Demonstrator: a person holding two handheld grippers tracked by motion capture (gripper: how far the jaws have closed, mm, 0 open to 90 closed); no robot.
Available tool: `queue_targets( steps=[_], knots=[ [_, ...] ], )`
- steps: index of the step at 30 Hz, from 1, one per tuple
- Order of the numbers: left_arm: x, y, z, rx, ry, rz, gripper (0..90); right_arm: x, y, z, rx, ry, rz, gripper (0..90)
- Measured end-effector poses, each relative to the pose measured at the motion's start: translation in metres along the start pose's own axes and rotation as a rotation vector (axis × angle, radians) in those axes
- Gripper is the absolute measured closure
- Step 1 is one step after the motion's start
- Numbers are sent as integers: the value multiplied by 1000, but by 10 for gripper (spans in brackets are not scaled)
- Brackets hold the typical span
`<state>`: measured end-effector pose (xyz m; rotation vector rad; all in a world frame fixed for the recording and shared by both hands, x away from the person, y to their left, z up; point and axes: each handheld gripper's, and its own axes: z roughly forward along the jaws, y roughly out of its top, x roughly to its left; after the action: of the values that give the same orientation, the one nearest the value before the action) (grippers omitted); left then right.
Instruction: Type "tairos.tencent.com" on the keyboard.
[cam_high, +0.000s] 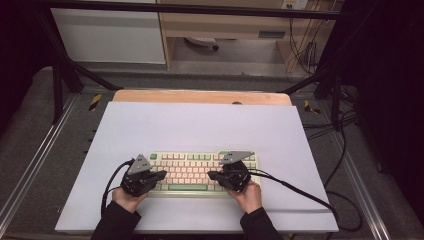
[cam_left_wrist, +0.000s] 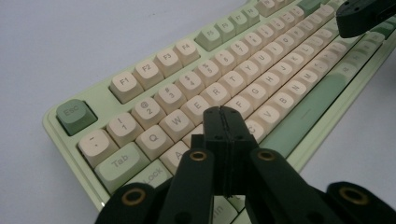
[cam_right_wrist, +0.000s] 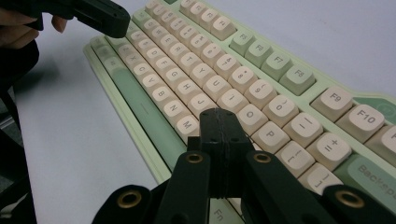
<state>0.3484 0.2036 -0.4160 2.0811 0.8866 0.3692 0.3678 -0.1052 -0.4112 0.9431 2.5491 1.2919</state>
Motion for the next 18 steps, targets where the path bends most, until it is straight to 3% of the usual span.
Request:
queue_targets(
  steps=[18],
  knots=[
    [-10,24,18,5,-6,27,899,-4,-9,-7,-7,-7,11,900]
  ],
)
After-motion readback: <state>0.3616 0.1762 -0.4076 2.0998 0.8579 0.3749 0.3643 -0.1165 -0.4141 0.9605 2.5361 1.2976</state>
